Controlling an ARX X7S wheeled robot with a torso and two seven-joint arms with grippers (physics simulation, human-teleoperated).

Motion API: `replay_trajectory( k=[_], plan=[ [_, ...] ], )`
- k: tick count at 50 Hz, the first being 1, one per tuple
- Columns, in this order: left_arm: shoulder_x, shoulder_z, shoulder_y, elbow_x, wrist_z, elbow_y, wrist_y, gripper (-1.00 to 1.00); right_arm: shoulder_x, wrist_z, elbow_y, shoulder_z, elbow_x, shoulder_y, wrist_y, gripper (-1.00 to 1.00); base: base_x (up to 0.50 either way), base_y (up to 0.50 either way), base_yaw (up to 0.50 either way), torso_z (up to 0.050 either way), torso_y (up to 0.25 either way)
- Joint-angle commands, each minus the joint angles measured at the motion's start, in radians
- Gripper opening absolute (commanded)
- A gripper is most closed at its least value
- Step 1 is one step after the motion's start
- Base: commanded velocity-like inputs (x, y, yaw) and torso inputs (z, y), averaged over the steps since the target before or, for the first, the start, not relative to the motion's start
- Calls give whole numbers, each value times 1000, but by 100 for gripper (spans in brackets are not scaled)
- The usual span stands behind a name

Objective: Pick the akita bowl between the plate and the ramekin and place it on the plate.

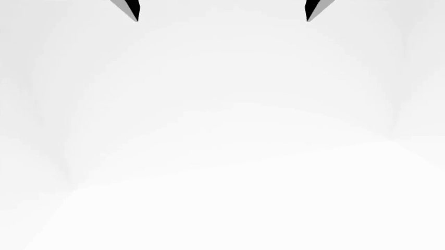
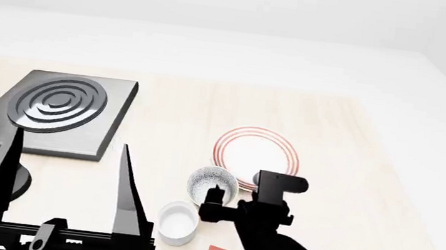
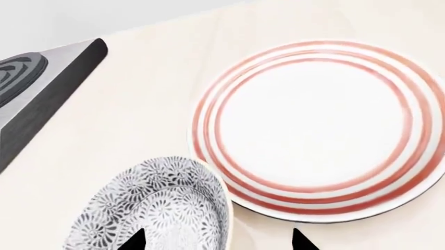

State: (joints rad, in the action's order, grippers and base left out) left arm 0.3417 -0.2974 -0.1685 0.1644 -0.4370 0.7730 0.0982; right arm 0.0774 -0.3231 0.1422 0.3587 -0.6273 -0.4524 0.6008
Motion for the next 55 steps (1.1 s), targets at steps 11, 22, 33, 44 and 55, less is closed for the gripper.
replay_trajectory(
  k=[11, 22, 33, 44, 55],
  plan=[
    [-14, 19, -6, 8, 19, -4, 11, 100, -24, 27, 111, -12, -2, -26, -64, 100, 0, 0, 0, 0, 0],
    [-9, 19, -4, 5, 13, -11, 17, 100, -35, 37, 183, -16, -29, -33, -110, -100, 0, 0, 0, 0, 0],
    [-6, 17, -5, 9, 10, -2, 11, 100, -23, 17, 174, 8, -38, -30, -113, -100, 0, 0, 0, 0, 0],
    [-2, 18, -3, 7, 7, 5, 4, 100, 23, -43, -80, 63, -10, -15, -119, -100, 0, 0, 0, 0, 0],
    [1, 16, 1, 5, 4, 2, 6, 100, 53, -95, -287, 55, -64, -55, -59, -100, 0, 0, 0, 0, 0]
  ],
)
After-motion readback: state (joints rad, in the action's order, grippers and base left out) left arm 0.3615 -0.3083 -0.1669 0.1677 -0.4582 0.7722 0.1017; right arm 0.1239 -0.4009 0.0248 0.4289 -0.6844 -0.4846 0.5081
